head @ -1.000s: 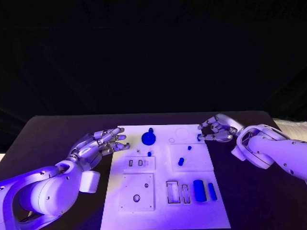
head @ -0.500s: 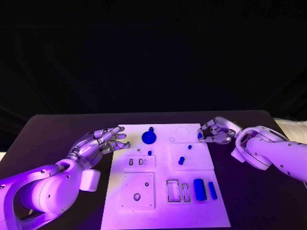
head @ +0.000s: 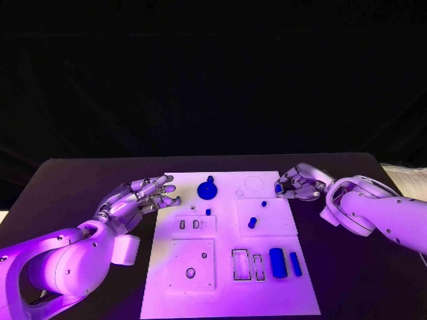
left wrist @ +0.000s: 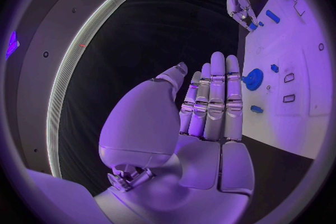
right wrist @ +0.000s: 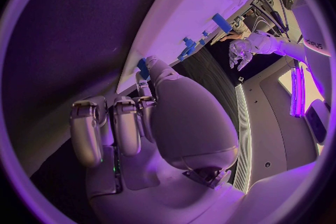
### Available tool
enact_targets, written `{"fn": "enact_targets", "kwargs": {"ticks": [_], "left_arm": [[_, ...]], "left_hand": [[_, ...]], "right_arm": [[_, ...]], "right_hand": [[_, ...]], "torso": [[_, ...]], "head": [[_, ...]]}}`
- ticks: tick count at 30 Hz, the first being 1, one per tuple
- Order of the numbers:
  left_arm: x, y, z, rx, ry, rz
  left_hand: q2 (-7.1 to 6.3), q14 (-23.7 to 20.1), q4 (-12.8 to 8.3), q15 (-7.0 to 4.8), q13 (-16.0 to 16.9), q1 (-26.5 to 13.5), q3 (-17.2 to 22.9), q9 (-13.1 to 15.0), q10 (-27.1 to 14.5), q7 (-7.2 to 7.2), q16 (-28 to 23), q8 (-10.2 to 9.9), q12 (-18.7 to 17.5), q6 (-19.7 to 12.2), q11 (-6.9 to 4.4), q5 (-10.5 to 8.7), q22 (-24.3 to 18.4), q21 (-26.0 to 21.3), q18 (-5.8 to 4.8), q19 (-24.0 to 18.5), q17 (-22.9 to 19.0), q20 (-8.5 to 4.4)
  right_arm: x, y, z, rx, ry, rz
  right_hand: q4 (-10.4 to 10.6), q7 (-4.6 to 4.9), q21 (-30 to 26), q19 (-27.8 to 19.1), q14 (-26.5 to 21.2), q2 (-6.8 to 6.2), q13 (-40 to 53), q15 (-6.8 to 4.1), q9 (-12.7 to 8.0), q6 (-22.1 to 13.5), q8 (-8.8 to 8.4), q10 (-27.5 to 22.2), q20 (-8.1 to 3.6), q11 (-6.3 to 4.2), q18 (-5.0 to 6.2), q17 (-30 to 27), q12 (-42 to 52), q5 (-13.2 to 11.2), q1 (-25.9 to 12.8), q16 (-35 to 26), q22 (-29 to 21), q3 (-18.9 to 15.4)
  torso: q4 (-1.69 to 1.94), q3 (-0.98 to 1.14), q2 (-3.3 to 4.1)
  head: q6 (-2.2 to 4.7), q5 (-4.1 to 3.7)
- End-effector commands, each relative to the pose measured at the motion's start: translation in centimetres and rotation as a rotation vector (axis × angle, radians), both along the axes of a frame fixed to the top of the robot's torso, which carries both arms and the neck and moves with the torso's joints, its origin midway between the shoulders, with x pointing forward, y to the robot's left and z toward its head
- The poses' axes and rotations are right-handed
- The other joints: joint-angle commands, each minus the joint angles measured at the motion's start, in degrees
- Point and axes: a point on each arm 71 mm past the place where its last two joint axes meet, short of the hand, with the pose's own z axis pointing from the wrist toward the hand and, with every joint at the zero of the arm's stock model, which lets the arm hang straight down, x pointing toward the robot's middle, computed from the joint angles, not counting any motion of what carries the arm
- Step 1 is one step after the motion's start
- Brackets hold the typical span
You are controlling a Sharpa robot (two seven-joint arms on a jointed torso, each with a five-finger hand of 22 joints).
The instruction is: Assemble the parts on the task board
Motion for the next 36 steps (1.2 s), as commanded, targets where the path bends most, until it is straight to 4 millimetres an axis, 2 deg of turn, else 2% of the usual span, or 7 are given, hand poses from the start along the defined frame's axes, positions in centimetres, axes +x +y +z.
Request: {"fn": "enact_targets", "kwargs": {"ticks": [1, 5, 12, 24, 30, 33, 36], "left_arm": [[0.0, -0.2, 0.1, -0.013, -0.009, -0.012], [0.0, -0.2, 0.1, -0.013, -0.009, -0.012], [0.0, -0.1, 0.1, -0.012, -0.006, -0.013], [0.0, 0.1, 0.1, -0.009, -0.005, -0.009], [0.1, 0.1, 0.0, -0.008, -0.004, -0.008], [0.2, 0.1, 0.0, -0.007, -0.004, -0.007], [0.3, 0.1, -0.1, -0.007, -0.004, -0.008]], "left_hand": [[-0.26, -0.5, -0.1, 0.12, -0.1, -0.4, 0.4, -0.1, -0.4, 0.16, 0.3, -0.2, -0.4, -0.1, 0.05, -0.32, 0.1, 0.4, 0.59, -0.2, 0.1, -0.21], [-0.31, -0.5, -0.1, 0.14, -0.1, -0.5, 0.4, -0.1, -0.4, 0.2, 0.3, -0.2, -0.4, -0.1, 0.09, -0.33, 0.1, 0.4, 0.58, -0.2, 0.1, -0.2], [-0.32, -0.5, -0.1, 0.14, -0.1, -0.5, 0.4, -0.1, -0.4, 0.21, 0.3, -0.2, -0.4, -0.2, 0.1, -0.33, 0.1, 0.4, 0.58, -0.2, 0.1, -0.2], [-0.35, -0.5, -0.1, 0.16, -0.1, -0.5, 0.4, -0.1, -0.4, 0.25, 0.3, -0.3, -0.4, -0.3, 0.13, -0.33, 0.1, 0.4, 0.58, -0.2, 0.1, -0.18], [-0.35, -0.5, -0.1, 0.16, -0.1, -0.5, 0.4, -0.1, -0.5, 0.26, 0.3, -0.3, -0.5, -0.3, 0.13, -0.33, 0.1, 0.4, 0.58, -0.2, 0.1, -0.18], [-0.37, -0.5, -0.1, 0.18, -0.1, -0.5, 0.4, -0.1, -0.5, 0.28, 0.3, -0.3, -0.5, -0.3, 0.15, -0.33, 0.1, 0.4, 0.58, -0.3, 0.2, -0.17], [-0.37, -0.5, -0.1, 0.18, -0.1, -0.5, 0.4, -0.1, -0.5, 0.28, 0.3, -0.3, -0.5, -0.3, 0.15, -0.33, 0.1, 0.4, 0.58, -0.3, 0.2, -0.17]], "right_arm": [[0.0, 0.1, -0.2, -0.014, 0.007, 0.016], [0.1, -0.1, -0.2, -0.015, 0.004, 0.01], [0.2, 0.1, -0.1, -0.01, -0.013, 0.008], [0.1, 1.0, 0.5, 0.022, -0.06, -0.026], [-0.4, 3.0, 1.7, 0.045, -0.057, -0.021], [-0.7, 4.7, 2.4, 0.042, -0.052, -0.007], [-1.2, 7.2, 2.8, 0.015, -0.049, 0.051]], "right_hand": [[-0.3, -0.18, 0.1, 5.9, 5.8, 0.79, 12.9, -0.58, 0.1, 0.8, 0.45, 4.4, -0.49, -0.55, -0.81, 14.5, 0.4, -0.8, 0.1, 0.3, 15.1, 0.3], [-0.8, -0.82, 0.1, 5.9, 5.8, 1.96, 13.1, -1.0, 0.3, 2.6, 0.91, 4.5, -0.84, -1.09, -0.81, 14.7, 0.7, -2.4, 0.2, 0.4, 15.1, 1.1], [-1.4, -2.29, 0.1, 5.9, 5.9, 3.35, 13.2, -1.98, 1.0, 6.0, 2.22, 4.7, -1.66, -2.28, -0.81, 15.0, 1.1, -3.2, 0.1, 0.5, 15.1, 2.1], [-1.6, -2.83, 0.1, 5.9, 5.9, 4.11, 13.3, -2.51, 1.2, 6.7, 2.4, 4.8, -2.24, -2.82, -0.81, 15.1, 1.2, -2.7, -0.5, 0.5, 15.1, 2.5], [-1.6, -2.82, 0.1, 5.9, 5.9, 4.65, 13.2, -2.6, 1.1, 6.5, 2.2, 4.7, -2.4, -2.85, -0.81, 15.1, 1.0, -2.3, -0.8, 0.5, 15.1, 2.9], [-1.7, -2.77, 0.1, 5.9, 5.9, 4.85, 13.2, -2.61, 1.1, 6.2, 2.02, 4.7, -2.46, -2.82, -0.81, 15.1, 0.9, -1.8, -1.0, 0.5, 15.1, 3.1], [-1.8, -2.69, 0.1, 5.9, 5.9, 4.78, 13.2, -2.6, 1.1, 6.0, 1.88, 4.7, -2.48, -2.79, -0.81, 15.1, 0.9, -1.6, -1.1, 0.5, 15.1, 3.2]], "torso": [[0.04, -0.01, -0.02], [0.03, -0.03, -0.02], [0.03, -0.01, -0.04], [0.03, 0.0, -0.09], [-0.01, -0.07, -0.18], [0.02, -0.05, -0.2], [0.04, -0.13, -0.26]], "head": [[-0.01, -0.09], [-0.08, -0.1], [-0.16, -0.12], [-0.28, -0.13], [-0.28, -0.13], [-0.37, -0.18], [-0.45, 0.04]]}}
